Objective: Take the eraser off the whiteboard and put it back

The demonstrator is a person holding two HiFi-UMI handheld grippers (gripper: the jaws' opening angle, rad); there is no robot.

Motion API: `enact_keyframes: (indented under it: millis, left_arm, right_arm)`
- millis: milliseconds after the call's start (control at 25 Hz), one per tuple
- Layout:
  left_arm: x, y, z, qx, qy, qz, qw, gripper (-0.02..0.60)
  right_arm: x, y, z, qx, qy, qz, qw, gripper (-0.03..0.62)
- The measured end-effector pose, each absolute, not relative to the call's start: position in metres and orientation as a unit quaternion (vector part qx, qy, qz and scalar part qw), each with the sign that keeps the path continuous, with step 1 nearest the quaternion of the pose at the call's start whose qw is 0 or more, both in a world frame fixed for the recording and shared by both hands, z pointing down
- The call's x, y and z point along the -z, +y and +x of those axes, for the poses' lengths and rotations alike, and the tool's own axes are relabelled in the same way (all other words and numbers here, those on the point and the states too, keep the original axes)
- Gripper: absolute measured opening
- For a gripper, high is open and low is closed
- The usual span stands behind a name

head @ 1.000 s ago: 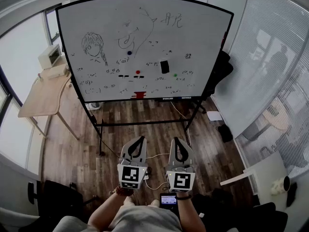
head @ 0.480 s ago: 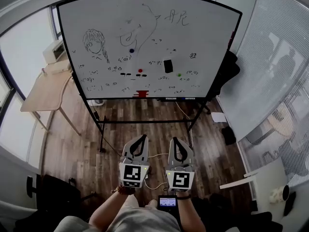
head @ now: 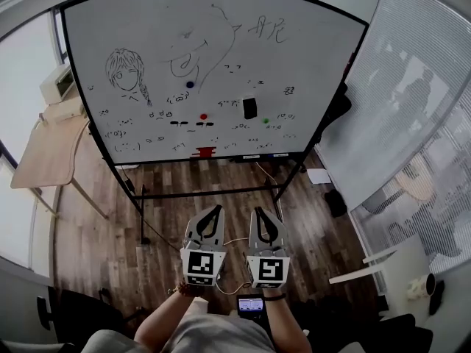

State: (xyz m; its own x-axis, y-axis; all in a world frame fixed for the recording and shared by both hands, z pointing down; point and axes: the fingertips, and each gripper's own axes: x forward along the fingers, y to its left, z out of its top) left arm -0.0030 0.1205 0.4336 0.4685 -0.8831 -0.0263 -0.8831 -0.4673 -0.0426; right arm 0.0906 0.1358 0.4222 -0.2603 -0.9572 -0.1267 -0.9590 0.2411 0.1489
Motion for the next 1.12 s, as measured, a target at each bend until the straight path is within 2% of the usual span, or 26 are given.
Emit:
enact_keyframes:
  millis: [480,800,1120]
  left_arm:
    - [-0.445,0.037,-0.054,0.006,0.498,-0.867,0.018,0.008]
    - [-0.446,-0.010,-0.041,0.012,0.502,-0.865,0.024,0.008]
    - [-0.450,-0.056,-0.008,0.023,0.537,-0.842,0.031,0.008]
  right_arm:
    - [-0.416,0.056,0.030,-0.098,0.775,-0.624,-0.004,0.026]
    - [-0.419,0.003,0.045,-0.096,0.779,-0.619,-0.005,0.027]
    - [-0.425,-0.054,0.089,-0.088,0.799,-0.594,0.011,0.028]
